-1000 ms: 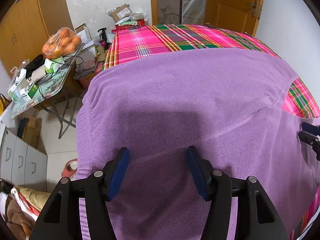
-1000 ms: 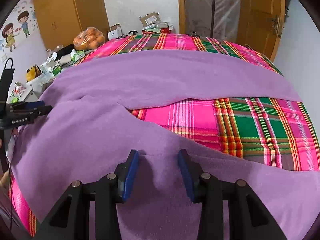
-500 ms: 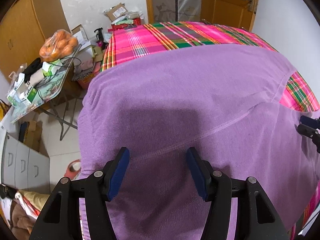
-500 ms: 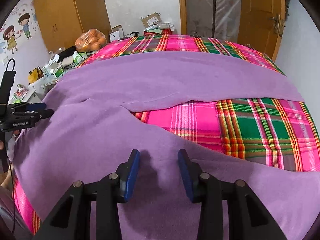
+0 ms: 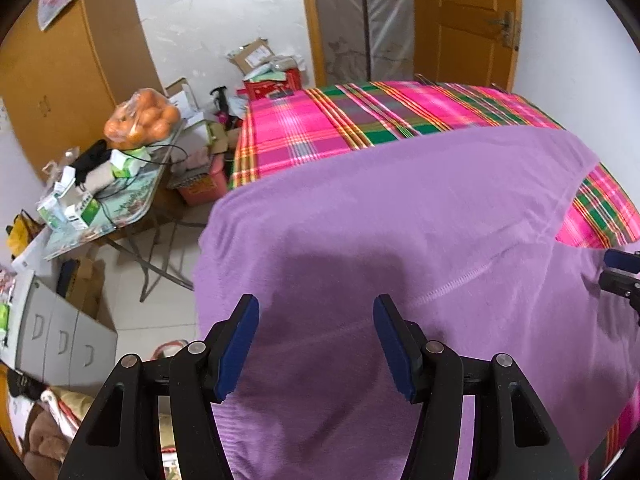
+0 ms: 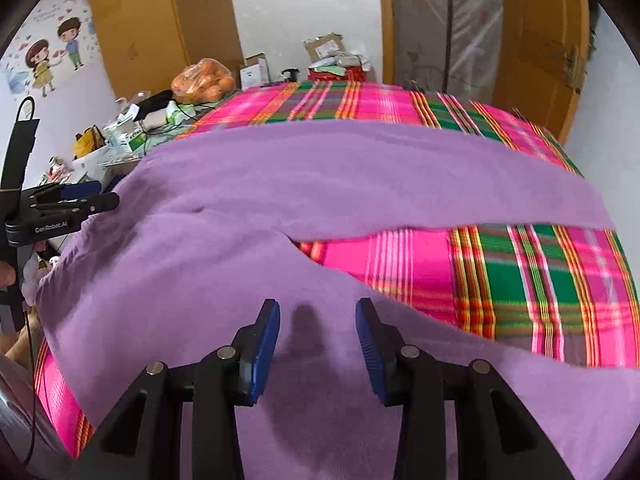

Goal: Fold clothes

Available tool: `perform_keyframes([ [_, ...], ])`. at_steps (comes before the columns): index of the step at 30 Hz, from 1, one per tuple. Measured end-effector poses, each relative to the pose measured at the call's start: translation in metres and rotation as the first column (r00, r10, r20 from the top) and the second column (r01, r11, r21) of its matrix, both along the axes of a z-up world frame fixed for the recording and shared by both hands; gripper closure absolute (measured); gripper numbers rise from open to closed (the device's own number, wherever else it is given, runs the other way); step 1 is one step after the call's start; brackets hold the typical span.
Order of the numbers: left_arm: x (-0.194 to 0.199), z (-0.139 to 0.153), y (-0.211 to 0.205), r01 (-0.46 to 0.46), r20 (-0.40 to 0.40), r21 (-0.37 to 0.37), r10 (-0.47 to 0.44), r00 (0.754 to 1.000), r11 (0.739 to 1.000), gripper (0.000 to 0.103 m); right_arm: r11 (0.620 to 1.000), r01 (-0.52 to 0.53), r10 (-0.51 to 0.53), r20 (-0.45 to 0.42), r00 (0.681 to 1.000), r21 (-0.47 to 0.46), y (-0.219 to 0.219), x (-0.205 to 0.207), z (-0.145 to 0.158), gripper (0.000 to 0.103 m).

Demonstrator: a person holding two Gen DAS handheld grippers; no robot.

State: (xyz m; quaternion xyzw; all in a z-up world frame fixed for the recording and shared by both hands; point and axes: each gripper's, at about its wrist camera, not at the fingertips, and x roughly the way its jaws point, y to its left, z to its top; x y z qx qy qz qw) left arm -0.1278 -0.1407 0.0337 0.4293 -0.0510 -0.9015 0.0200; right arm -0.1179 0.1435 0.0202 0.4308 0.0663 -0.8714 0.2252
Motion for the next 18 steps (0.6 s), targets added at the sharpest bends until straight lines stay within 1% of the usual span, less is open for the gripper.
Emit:
perform_keyframes([
  [5, -0.001, 0.001, -0.006, -0.033, -0.007, -0.028, 0.033, 0.999, 0.999, 0.043, 0.999, -0.049, 0.049, -0.032, 0.998, 0.016, -0.013, -0.006, 0.016, 0.062],
  [10, -0.005, -0.002, -0.008, -0.041, 0.004, -0.045, 0.041, 0.999, 0.998, 0.045, 0.995, -0.104, 0.104, -0.033, 0.994, 0.014, -0.022, -0.017, 0.025, 0.062],
  [14, -0.014, -0.001, -0.015, -0.040, 0.012, -0.013, 0.040, 0.999, 0.999, 0.045, 0.989, -0.144, 0.145, -0.034, 0.989, 0.035, -0.029, -0.028, 0.028, 0.062],
  [18, -0.027, 0.006, -0.028, -0.021, 0.002, 0.041, 0.021, 1.000, 0.999, 0.045, 0.982, -0.182, 0.185, -0.046, 0.982, 0.059, -0.035, -0.045, 0.034, 0.062],
])
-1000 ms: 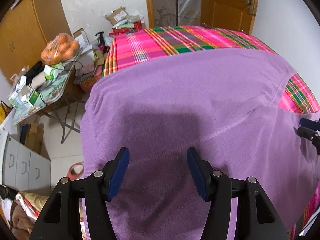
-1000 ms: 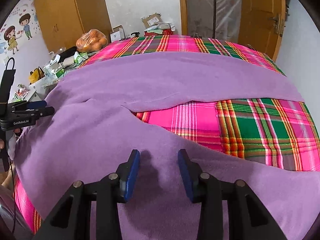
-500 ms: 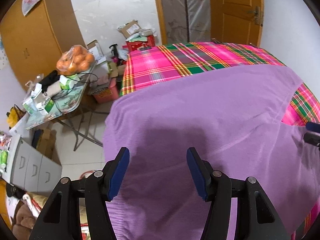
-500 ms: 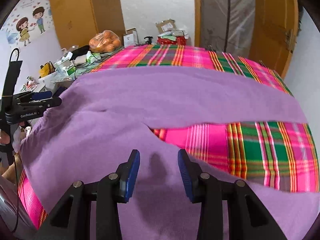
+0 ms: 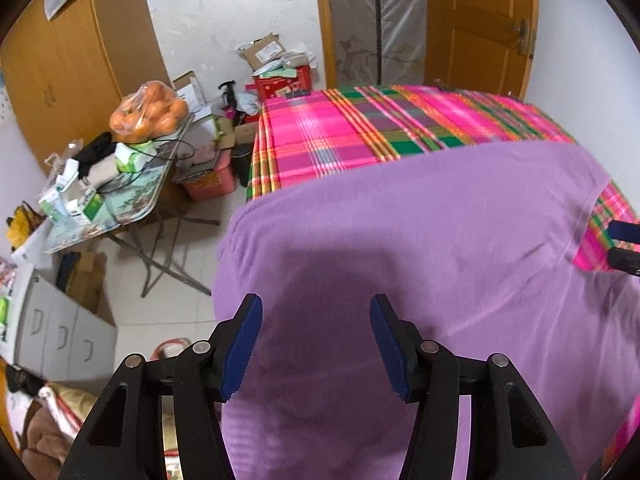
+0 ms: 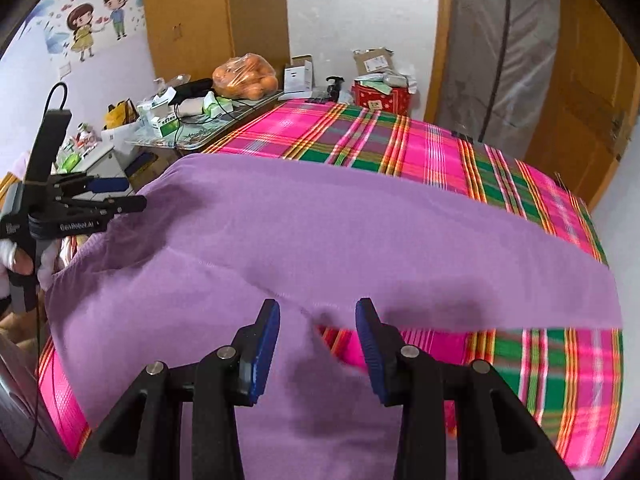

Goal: Fold clothes

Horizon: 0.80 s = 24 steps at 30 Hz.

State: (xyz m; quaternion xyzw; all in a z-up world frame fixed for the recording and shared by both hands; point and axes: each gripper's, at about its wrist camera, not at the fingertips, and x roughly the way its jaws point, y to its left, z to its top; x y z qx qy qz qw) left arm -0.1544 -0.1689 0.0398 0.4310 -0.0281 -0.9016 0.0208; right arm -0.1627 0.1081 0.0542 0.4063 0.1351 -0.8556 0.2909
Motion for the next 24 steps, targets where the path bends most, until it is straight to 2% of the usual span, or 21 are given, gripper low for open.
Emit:
perform_keyframes([
  [6, -0.025, 0.006, -0.040, -0.047, -0.022, 0.084, 0.049, 0.999, 0.995, 0.045, 0.999, -0.038, 0.039, -0.024, 0.999, 0.020, -0.006, -0.033, 0.009, 0.062],
  [13, -0.054, -0.008, -0.078, -0.140, -0.006, 0.139, 0.142, 0.990, 0.980, 0.045, 0.998, -0.052, 0.052, -0.014, 0.999, 0.043, -0.007, -0.072, 0.000, 0.062],
  [16, -0.064, -0.015, -0.081, -0.147, -0.001, 0.140, 0.148, 0.989, 0.979, 0.045, 0.998, -0.047, 0.048, -0.008, 0.999, 0.041, -0.007, -0.085, -0.005, 0.062],
  [24, -0.078, -0.031, -0.067, -0.123, 0.002, 0.058, 0.123, 0.992, 0.991, 0.045, 0.998, -0.044, 0.043, 0.022, 0.999, 0.043, -0.014, -0.106, -0.027, 0.062],
])
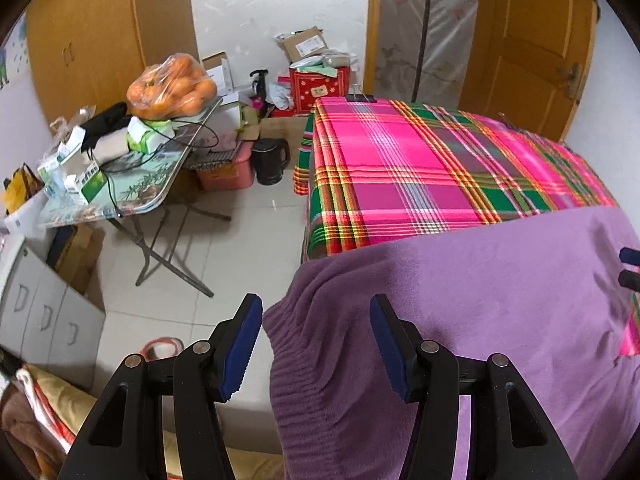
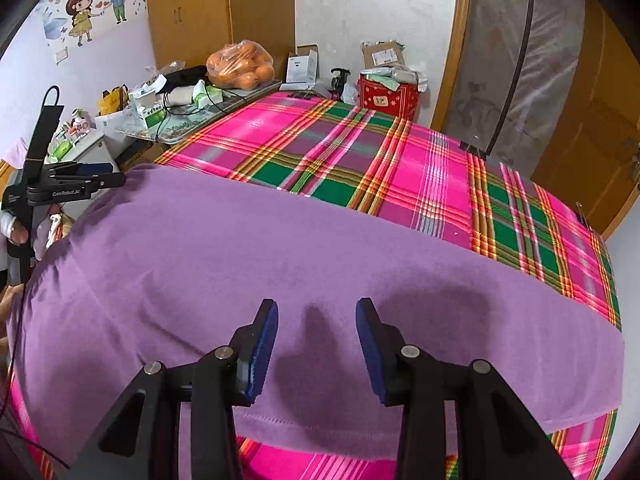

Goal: Fold clothes

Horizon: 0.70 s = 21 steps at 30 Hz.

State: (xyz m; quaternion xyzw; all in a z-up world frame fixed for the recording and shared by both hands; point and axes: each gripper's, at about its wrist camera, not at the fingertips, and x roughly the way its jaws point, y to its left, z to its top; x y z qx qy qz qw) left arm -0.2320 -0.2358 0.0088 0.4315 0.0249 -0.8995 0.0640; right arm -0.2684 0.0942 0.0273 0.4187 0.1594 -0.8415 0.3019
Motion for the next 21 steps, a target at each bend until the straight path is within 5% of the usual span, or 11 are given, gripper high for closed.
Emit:
perform_keyframes([
  [6, -0.006, -0.011, 0.000, 0.001, 0.021, -0.030, 0.000, 1.000, 1.000, 0.043, 0.998, 0.017, -0.018, 0.015, 1.000, 0.053, -0.006, -0.020, -0.014, 0.062],
  [16, -0.003, -0.001, -0.039, -0.091, 0.009, 0.074, 0.090, 0.996, 0.993, 0.043, 0.991, 0.103, -0.104, 0.007, 0.995, 0.090, 0.016, -0.055, -0.021, 0.062],
  [21, -0.008, 0.008, -0.023, 0.011, -0.011, 0.033, -0.010, 1.000, 0.999, 0.043, 0.995, 0.059, -0.059, -0.011, 0.998, 0.083, 0.018, -0.072, -0.016, 0.060],
])
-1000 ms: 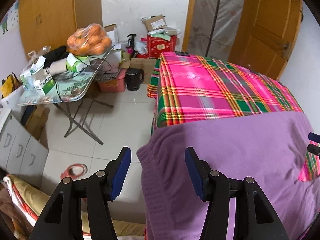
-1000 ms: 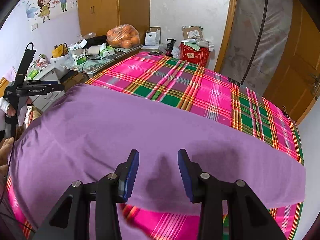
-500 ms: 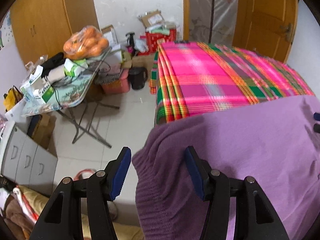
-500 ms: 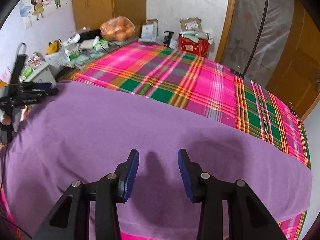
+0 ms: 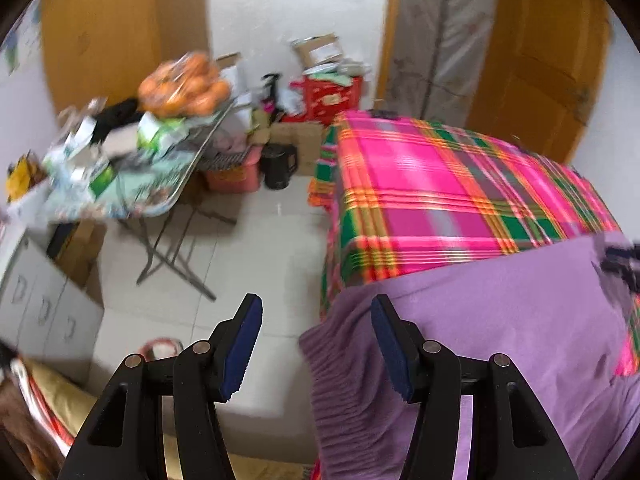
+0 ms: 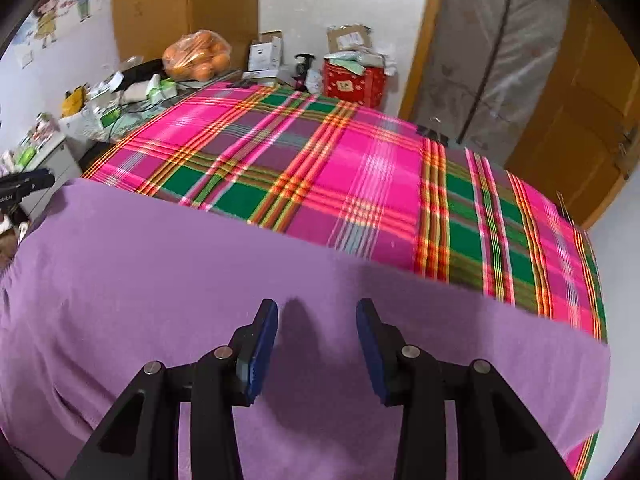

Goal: Fold clothes

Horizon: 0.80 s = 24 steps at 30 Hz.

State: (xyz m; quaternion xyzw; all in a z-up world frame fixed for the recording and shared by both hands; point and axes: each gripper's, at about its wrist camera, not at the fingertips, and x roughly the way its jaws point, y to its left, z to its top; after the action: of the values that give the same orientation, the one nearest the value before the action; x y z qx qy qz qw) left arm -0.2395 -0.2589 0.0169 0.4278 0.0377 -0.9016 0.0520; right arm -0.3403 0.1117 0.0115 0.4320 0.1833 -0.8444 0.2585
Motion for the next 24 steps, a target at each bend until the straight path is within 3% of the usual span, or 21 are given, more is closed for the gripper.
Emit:
perform_keyframes([
  [2, -0.006, -0.001, 0.010, 0.062, 0.015, -0.022, -0.062, 0.998, 0.998, 0.043, 0.999, -0.037, 0.037, -0.005, 0.999, 0.011, -0.004, -0.006, -0.002, 0.060],
  [6, -0.019, -0.016, 0.015, 0.112, 0.064, -0.010, -0.111, 0.992, 0.994, 0.043, 0.997, -0.077, 0.078, 0.016, 0.997, -0.009, -0.004, -0.018, -0.003, 0.059],
  [10, -0.027, -0.020, 0.014, 0.149, 0.062, 0.015, -0.150, 0.987, 0.989, 0.043, 0.992, -0.128, 0.129, 0.041, 0.991, -0.020, -0.005, -0.029, -0.006, 0.056],
  [13, -0.032, -0.020, 0.010, 0.150, 0.060, 0.029, -0.151, 0.987, 0.988, 0.042, 0.989, -0.147, 0.149, 0.062, 0.987, -0.029, -0.004, -0.040, -0.011, 0.056],
  [18, -0.038, -0.016, 0.005, 0.137, 0.039, 0.039, -0.139, 0.990, 0.990, 0.042, 0.977, -0.137, 0.153, 0.090, 0.984, -0.162, 0.007, -0.055, -0.010, 0.056],
  [24, -0.041, -0.023, 0.002, 0.139, 0.032, 0.066, -0.141, 0.989, 0.988, 0.041, 0.975, -0.177, 0.190, 0.096, 0.977, -0.131, 0.000, -0.059, -0.019, 0.052],
])
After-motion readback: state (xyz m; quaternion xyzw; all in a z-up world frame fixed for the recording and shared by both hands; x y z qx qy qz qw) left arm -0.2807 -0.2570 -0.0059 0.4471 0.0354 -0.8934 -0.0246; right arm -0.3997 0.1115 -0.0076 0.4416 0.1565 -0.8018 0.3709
